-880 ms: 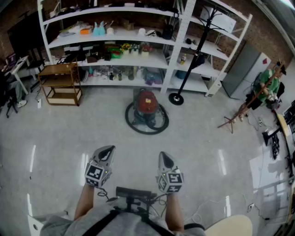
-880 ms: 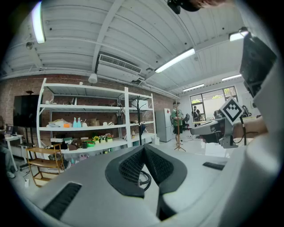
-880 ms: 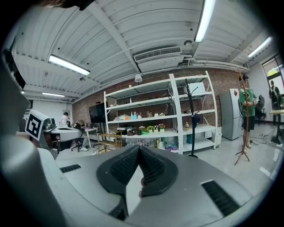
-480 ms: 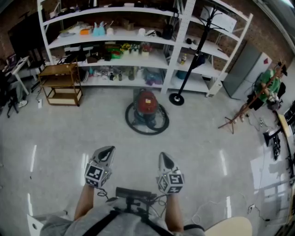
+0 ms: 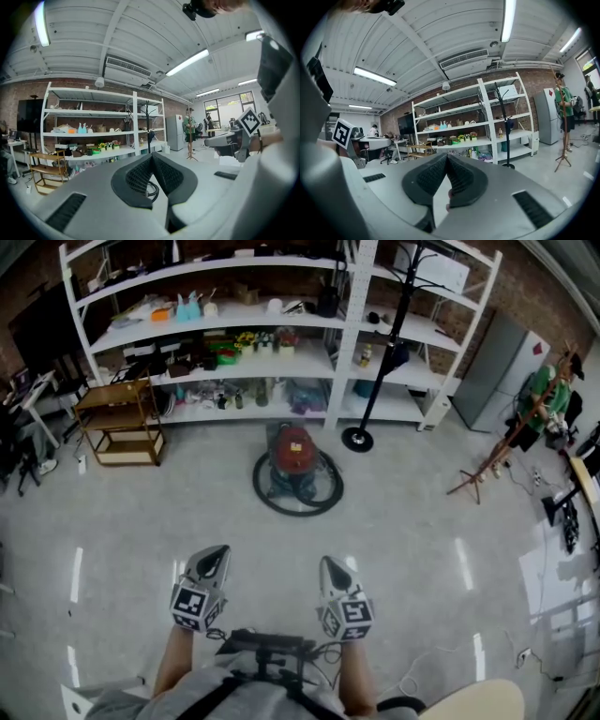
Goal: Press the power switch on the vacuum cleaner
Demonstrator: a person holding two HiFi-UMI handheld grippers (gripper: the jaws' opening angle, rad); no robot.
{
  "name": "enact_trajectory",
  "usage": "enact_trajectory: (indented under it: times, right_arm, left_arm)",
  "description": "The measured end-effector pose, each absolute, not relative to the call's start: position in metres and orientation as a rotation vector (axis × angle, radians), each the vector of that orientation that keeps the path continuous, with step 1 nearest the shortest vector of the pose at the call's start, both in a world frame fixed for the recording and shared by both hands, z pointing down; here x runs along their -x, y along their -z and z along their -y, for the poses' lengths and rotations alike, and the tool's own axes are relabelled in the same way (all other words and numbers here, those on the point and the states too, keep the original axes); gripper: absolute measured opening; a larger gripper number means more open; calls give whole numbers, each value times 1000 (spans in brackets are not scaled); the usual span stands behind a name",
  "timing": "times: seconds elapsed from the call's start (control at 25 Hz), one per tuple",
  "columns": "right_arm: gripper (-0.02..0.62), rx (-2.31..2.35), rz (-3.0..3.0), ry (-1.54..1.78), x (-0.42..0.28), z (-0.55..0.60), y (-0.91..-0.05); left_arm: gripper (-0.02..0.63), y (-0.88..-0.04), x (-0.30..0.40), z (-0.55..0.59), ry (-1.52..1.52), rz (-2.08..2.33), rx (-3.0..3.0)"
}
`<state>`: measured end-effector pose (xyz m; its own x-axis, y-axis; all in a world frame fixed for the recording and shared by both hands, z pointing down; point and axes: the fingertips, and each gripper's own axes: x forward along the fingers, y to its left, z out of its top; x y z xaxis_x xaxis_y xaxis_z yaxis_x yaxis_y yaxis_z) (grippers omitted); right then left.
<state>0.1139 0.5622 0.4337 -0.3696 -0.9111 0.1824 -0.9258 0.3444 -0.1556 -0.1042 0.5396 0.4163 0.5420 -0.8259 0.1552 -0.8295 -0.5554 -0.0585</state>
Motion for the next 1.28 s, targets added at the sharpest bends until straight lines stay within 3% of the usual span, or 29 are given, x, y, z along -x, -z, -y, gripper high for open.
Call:
enact_trajectory:
  times: [0.56,1.28]
  right_arm:
    - [12,-1701,2533,-401,-129,-529,-442]
    - [12,-1685,2490,-398,-98,-376,-436]
  left_arm:
    - [8,-422,84,-514,-280,1454,-2742]
    - [8,-411,110,-351,-263,1403,-2782]
